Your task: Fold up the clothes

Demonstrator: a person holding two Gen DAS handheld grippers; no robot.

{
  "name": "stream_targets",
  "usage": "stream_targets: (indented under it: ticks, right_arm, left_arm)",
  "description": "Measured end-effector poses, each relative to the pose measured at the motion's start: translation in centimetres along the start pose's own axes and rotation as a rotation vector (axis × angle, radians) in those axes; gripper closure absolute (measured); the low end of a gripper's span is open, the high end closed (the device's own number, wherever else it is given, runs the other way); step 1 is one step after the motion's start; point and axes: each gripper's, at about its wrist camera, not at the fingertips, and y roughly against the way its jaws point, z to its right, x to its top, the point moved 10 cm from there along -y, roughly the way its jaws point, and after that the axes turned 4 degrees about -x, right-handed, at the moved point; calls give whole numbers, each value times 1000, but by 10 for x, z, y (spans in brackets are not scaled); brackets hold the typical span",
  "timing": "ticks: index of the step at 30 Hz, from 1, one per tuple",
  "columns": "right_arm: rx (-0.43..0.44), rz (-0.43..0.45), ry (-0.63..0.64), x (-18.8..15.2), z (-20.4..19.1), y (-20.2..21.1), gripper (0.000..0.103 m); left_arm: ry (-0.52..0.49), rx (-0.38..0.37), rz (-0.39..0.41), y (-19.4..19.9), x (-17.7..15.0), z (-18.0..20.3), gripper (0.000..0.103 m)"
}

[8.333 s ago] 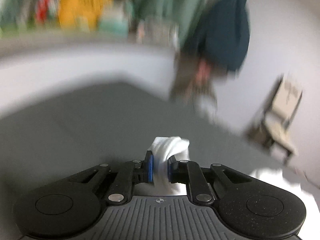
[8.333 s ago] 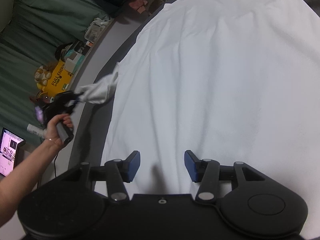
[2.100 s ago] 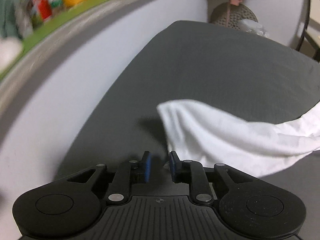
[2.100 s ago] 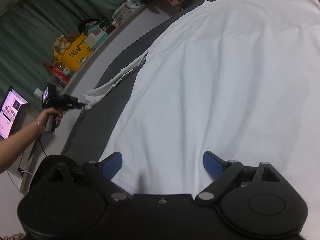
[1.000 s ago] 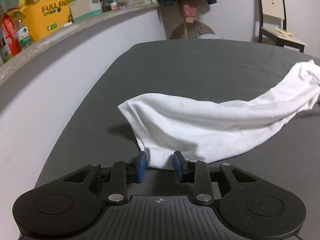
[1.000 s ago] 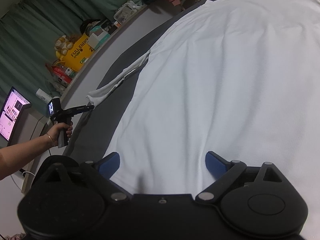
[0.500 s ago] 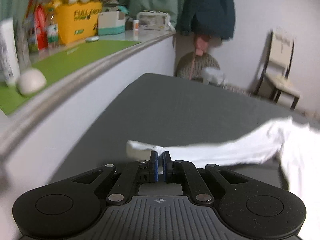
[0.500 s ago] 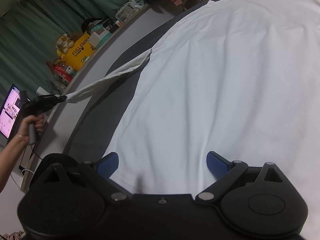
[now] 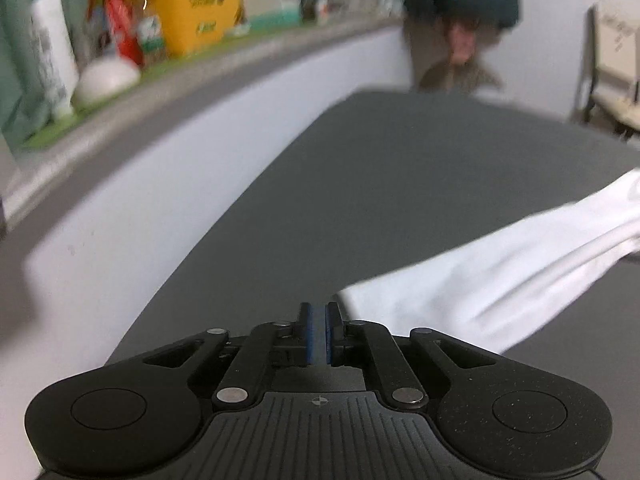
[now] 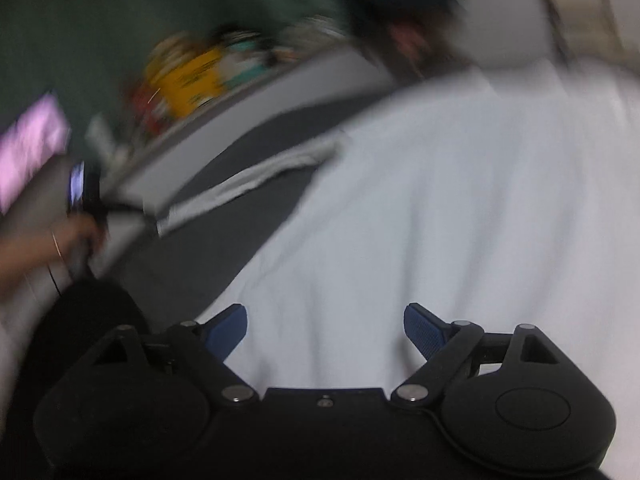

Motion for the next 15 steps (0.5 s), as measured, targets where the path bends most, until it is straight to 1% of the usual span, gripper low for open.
stream_targets:
  ticks: [1, 2, 3, 4, 5, 6, 7, 8, 9, 10, 11, 12, 13, 15]
  right_arm:
    - [-20, 29, 96, 13, -9, -7, 17]
    - [-39, 55, 188, 27, -18, -16, 19]
    - [-57, 73, 266, 42, -25, -30, 24]
    - [-72, 89, 343, 57, -31, -46, 28]
    - [-84, 101, 417, 72, -37, -64, 35]
    - [-97, 112, 493, 86, -43, -83, 39]
    - [-118, 119, 574, 98, -51, -103, 43]
    - [-141, 122, 658, 109, -58, -124, 49]
    - [-173, 115, 753, 117, -63, -147, 54]
    - [-206, 105, 848, 124, -69, -169, 57]
    - [-226, 92, 915, 127, -74, -187, 63]
    - [-245, 76, 973, 129, -79, -204, 70]
    - [-254, 62, 1015, 131, -84, -219, 72]
    - [-264, 51, 1078, 132, -92, -242, 75]
  left_arm:
    - [-11, -48, 18, 9, 3, 11, 99]
    - [-44, -115, 22, 16, 4, 28, 98]
    - [-77, -182, 26, 24, 6, 46, 98]
    - [-124, -229, 29, 31, 7, 62, 92]
    - [-173, -271, 34, 37, 8, 80, 76]
    - [-178, -298, 44, 39, 12, 91, 63]
    - [-180, -325, 55, 40, 15, 102, 28]
    - [-182, -352, 65, 41, 18, 113, 3]
    - [-137, -362, 96, 42, 24, 117, 0]
    - [-90, -372, 128, 43, 30, 121, 0]
    - [-25, -372, 136, 38, 37, 120, 0]
    - [75, -357, 117, 29, 40, 114, 0]
    - [176, -341, 97, 19, 43, 108, 0]
    - [326, -351, 85, 9, 39, 111, 0]
